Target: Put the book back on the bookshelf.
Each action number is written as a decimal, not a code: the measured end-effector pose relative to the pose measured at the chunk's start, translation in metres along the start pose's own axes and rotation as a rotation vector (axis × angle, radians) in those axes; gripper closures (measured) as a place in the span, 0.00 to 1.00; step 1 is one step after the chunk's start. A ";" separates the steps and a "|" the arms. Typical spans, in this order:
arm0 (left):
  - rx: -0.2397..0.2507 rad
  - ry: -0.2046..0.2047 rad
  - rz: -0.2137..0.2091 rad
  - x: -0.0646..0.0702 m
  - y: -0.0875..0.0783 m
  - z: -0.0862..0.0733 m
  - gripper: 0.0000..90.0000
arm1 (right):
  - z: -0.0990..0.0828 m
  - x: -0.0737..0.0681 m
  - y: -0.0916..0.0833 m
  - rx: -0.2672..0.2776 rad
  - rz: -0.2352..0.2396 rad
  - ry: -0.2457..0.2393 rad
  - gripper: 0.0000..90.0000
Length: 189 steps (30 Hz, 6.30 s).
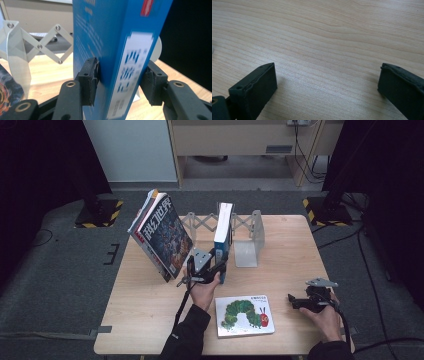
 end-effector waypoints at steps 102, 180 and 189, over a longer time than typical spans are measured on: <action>-0.018 -0.122 0.073 -0.070 0.025 -0.008 0.41 | 0.000 -0.001 0.000 -0.003 0.010 0.001 0.02; 0.011 -0.037 0.012 -0.035 0.038 -0.016 0.48 | 0.000 -0.002 0.000 -0.001 0.008 -0.002 0.02; 0.009 0.031 0.067 -0.036 0.036 -0.016 0.67 | 0.000 -0.002 0.000 -0.001 0.012 -0.002 0.02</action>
Point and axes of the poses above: each handheld gripper's, and its own axes: y roughly forward along the jaws, z roughly out of its top, x roughly to its right, the point moved 8 cm from there along y, roughly forward along the jaws, and after that the axes turned 15 degrees about x, right-handed, at the moved point
